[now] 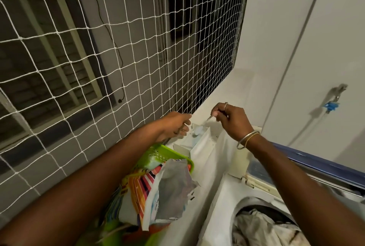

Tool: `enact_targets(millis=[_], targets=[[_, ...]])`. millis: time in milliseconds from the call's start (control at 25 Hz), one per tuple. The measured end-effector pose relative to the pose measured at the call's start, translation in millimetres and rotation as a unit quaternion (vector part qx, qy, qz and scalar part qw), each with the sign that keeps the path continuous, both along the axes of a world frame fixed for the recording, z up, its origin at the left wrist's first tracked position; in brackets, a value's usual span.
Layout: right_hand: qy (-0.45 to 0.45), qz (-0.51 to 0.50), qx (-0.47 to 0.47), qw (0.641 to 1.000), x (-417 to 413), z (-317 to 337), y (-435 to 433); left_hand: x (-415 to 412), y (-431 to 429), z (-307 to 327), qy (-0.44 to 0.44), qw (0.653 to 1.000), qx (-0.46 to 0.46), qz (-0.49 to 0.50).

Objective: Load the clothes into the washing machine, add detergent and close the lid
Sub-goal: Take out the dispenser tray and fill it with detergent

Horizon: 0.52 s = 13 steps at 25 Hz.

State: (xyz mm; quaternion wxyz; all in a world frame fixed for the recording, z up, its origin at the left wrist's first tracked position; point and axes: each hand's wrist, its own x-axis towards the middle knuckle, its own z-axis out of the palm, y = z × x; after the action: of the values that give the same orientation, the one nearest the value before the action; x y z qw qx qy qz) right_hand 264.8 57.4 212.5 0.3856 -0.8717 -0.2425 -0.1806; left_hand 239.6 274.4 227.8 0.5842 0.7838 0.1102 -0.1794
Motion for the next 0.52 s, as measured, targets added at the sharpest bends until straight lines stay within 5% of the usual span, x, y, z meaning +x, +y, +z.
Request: enact_targets(millis=[200,360,520], targets=[[0.087,-0.072,0.127,0.985,-38.9,21.9,-15.2,-36.6,5.6,24.3,-0.027,0.999,-0.026,0.004],[0.257,-0.064,0.304,0.915,-84.2,48.5,-21.4,-82.0,8.1,39.0,-0.057,0.998,-0.026,0.002],[0.289,-0.022,0.293,0.911,-131.9,58.7,-21.3,-128.5,-3.3,54.9,-0.108,0.994,-0.033,0.01]])
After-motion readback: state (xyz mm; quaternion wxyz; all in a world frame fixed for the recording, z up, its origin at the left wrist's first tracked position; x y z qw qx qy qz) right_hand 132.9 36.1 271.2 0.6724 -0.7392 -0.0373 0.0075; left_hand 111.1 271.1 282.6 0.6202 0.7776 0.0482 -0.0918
